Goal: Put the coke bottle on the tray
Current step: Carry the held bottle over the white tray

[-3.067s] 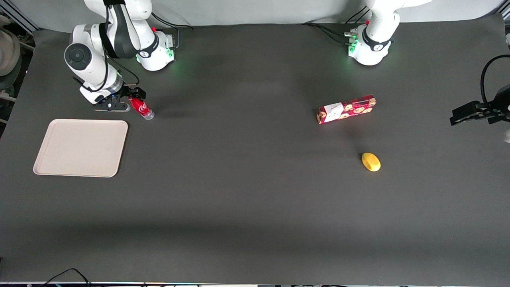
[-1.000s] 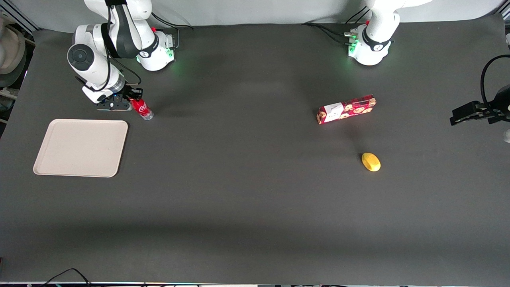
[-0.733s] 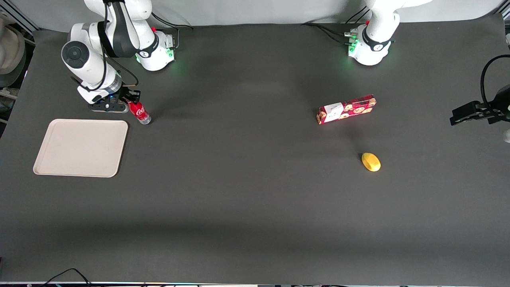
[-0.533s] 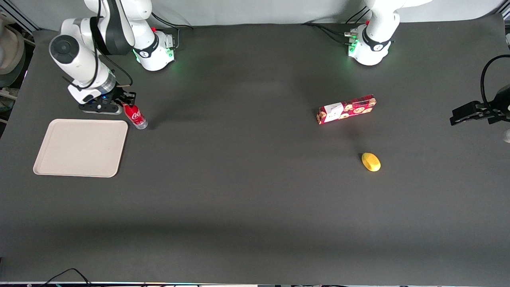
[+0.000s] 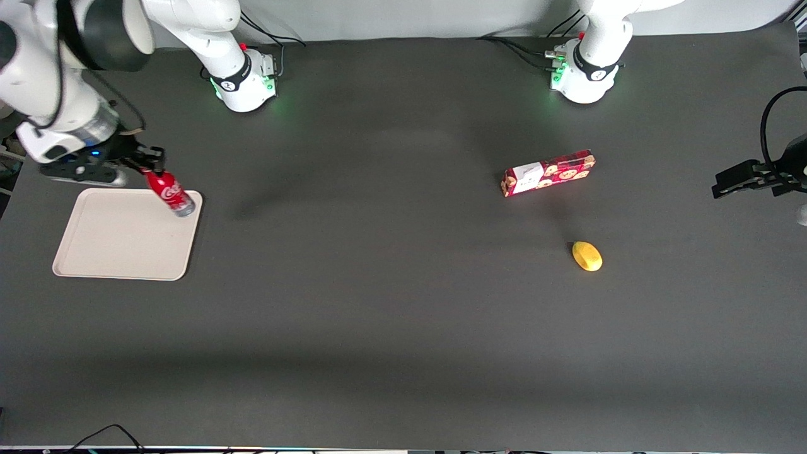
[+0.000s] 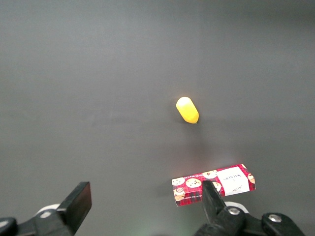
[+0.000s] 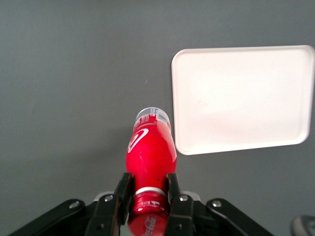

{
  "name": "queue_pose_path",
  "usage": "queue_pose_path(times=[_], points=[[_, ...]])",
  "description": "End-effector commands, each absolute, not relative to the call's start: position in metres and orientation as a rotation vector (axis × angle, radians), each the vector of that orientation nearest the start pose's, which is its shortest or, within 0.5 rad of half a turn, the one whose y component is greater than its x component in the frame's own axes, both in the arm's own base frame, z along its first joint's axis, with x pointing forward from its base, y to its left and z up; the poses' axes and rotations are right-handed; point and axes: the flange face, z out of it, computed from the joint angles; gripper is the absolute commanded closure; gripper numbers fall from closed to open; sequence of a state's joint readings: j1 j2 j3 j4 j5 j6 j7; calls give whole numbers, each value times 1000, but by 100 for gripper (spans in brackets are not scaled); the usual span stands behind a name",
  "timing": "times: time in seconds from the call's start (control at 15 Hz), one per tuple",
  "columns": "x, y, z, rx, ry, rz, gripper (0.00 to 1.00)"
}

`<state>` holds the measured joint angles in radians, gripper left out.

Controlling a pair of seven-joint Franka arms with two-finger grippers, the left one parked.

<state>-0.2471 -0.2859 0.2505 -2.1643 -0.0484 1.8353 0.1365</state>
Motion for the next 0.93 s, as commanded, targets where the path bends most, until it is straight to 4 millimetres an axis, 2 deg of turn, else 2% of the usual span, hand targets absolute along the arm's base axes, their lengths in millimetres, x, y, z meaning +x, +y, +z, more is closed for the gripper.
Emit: queue_pose_path(times=[0.0, 0.07, 0.27, 0.4, 0.53, 0.67, 0.87], points=[[528, -30, 566, -3254, 241, 116, 100], [539, -41, 576, -3256, 201, 125, 100], [555, -114, 599, -3243, 170, 104, 100], [560, -166, 600, -3244, 92, 100, 100], [566, -216, 588, -3245, 8, 135, 100], [567, -266, 561, -3241, -70, 204, 100], [572, -323, 508, -3244, -139, 257, 100]])
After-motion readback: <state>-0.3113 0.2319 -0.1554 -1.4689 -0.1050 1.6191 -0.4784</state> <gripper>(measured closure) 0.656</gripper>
